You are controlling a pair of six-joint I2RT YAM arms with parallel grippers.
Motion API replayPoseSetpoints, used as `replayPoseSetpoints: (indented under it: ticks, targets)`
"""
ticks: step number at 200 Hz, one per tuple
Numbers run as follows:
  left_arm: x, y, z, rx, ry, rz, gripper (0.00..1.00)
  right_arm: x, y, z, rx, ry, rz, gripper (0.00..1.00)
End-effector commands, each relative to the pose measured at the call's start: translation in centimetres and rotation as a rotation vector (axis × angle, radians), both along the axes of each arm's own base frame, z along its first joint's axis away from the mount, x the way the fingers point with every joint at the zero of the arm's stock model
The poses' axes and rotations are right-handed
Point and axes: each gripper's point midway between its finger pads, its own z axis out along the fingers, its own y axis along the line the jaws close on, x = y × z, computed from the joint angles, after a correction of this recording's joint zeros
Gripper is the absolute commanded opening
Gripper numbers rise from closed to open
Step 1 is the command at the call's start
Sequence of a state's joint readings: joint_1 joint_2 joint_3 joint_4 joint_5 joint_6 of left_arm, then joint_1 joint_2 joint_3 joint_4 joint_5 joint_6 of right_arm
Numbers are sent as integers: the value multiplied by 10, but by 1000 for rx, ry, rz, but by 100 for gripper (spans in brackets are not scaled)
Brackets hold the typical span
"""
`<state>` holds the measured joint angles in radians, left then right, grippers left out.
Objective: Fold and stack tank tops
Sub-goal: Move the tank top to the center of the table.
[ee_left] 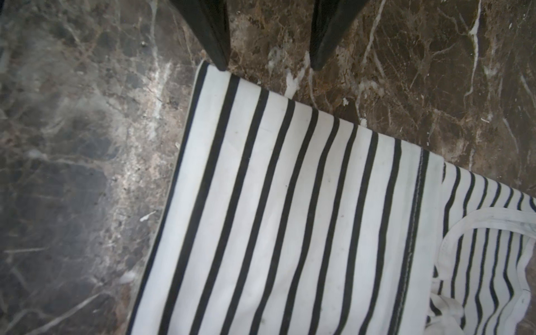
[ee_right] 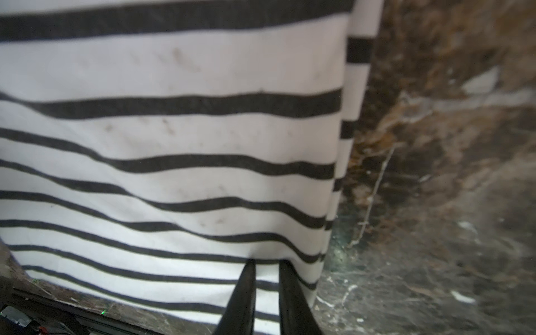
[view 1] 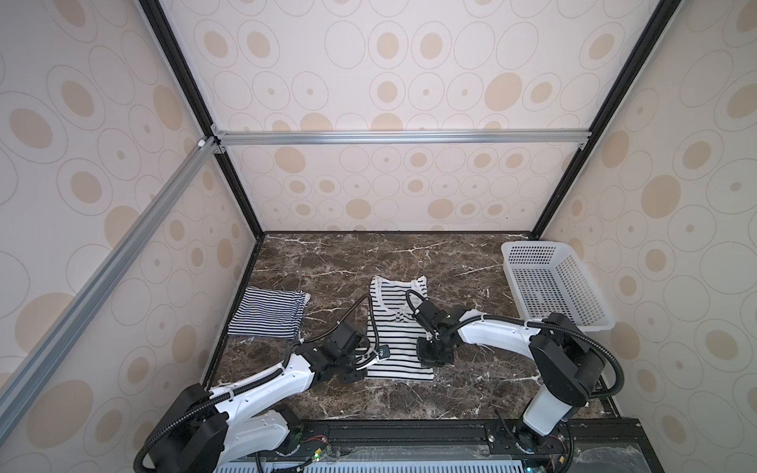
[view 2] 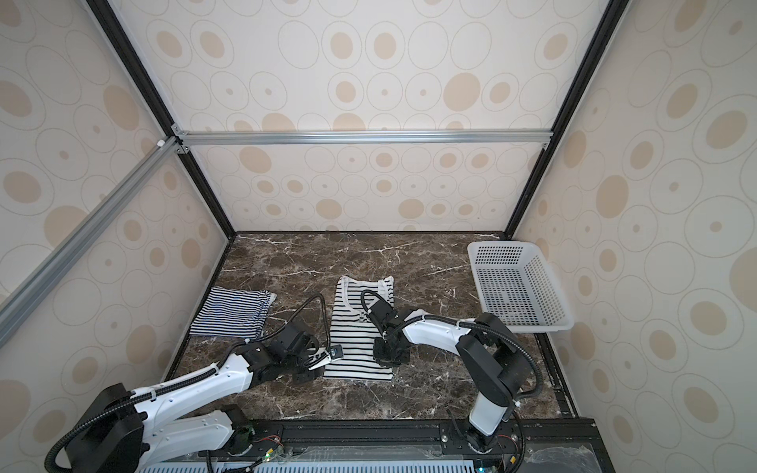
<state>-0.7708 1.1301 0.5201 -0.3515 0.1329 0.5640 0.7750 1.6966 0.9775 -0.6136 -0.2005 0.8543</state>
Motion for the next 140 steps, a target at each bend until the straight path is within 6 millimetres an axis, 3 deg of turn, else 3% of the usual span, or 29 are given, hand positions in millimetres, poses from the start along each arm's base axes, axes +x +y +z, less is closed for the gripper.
replayPoseSetpoints:
  ticks: [1, 50, 96, 140]
  targets:
    - [-2, -9, 3, 2, -8, -11, 47, -5, -34, -17, -129, 20, -24, 18]
    - [-8, -26, -2, 1, -19, -61, 50, 5, -49, -9, -164, -10, -31, 18]
    - [-18, -44, 8, -36, -53, -130, 50, 18, -25, 26, -1, -109, -31, 19]
    - [-36, -53, 6, -33, -31, -212, 43, 16, -28, 49, 37, -146, -62, 20]
